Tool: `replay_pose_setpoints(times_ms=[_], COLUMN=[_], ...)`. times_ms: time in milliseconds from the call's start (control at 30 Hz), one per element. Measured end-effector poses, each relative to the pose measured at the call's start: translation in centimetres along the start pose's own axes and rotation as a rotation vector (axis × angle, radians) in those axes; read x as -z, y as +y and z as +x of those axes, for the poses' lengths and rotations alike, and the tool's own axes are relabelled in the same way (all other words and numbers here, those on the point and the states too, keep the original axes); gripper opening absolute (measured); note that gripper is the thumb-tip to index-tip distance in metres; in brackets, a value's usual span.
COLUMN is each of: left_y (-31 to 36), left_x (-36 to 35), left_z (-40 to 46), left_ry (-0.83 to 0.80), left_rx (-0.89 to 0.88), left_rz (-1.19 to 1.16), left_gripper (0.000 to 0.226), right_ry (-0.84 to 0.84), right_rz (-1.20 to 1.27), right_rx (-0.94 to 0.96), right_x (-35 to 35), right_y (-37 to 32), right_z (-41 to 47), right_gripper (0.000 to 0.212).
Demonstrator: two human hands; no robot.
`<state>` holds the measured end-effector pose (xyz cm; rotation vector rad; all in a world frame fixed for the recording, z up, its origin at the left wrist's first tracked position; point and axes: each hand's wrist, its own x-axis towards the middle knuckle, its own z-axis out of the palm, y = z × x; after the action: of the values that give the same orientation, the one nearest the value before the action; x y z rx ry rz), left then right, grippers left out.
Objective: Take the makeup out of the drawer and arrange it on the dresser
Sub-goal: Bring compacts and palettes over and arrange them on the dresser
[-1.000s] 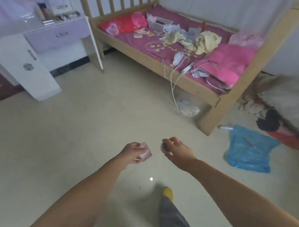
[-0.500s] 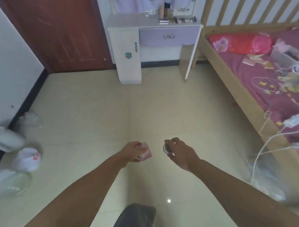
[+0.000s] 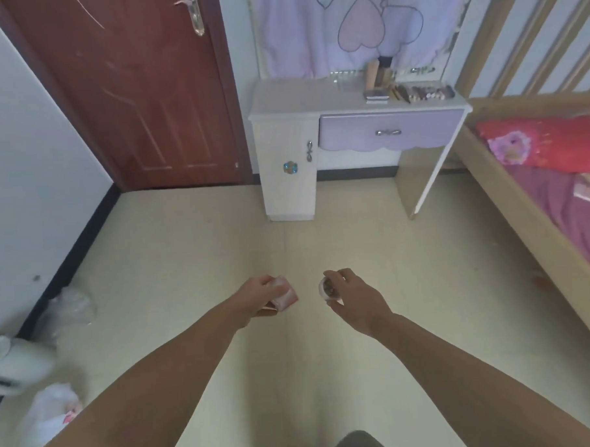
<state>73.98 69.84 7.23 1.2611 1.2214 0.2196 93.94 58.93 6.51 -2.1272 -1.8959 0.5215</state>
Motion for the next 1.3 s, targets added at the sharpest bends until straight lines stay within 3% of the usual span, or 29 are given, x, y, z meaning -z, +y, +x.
replay_pose_setpoints(times_ms=[600,767,1100,1300], left_y=[27.9,34.1,49.2,55.6], left_x=[6.4,9.2,13.8,12.8], left_z=[38.8,49.6,71.2,81.0], left_ry=[0.001,0.031,-0.1,-0.057], left_rx=[-0.078,-0.063,-0.095,-0.085], left_rz=[-0.013,-0.019,0.082,0.081], left_gripper=[0.01,0.03,0.029,0.025], right_ry=[0.03,0.009,0.057,0.047], right_rz=[-0.066,-0.075,-0.002,0.07], right_rx=[0.049,0.039,-0.171,-0.248], right_x=[14.3,16.2,20.7,23.2], right_y=[16.7,20.0,26.2,30.5], right_z=[44.9,56.2,77.7,87.1], right_gripper=[0.05,0.05,0.049,0.052])
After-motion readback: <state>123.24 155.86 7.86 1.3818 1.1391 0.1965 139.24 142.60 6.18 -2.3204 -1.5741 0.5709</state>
